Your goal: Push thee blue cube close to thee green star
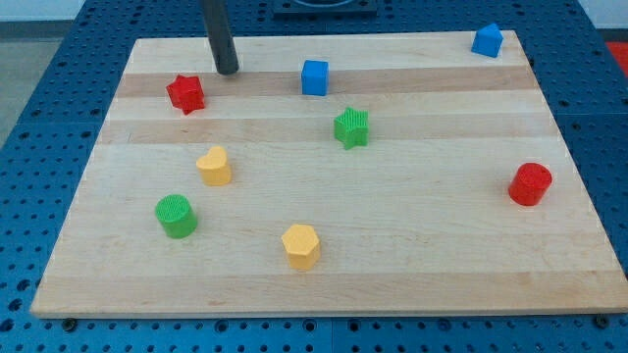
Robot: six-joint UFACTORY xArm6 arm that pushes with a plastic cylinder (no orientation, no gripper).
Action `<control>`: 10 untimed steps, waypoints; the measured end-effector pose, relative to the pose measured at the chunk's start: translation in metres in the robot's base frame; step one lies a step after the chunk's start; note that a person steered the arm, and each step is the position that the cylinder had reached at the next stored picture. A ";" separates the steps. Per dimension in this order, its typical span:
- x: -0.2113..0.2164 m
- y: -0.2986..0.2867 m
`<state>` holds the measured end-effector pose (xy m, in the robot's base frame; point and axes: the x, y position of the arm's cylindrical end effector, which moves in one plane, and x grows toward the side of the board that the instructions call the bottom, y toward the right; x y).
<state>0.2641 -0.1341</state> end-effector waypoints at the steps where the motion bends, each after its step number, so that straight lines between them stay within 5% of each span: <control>1: 0.000 0.026; 4: 0.033 0.064; 10: 0.025 0.172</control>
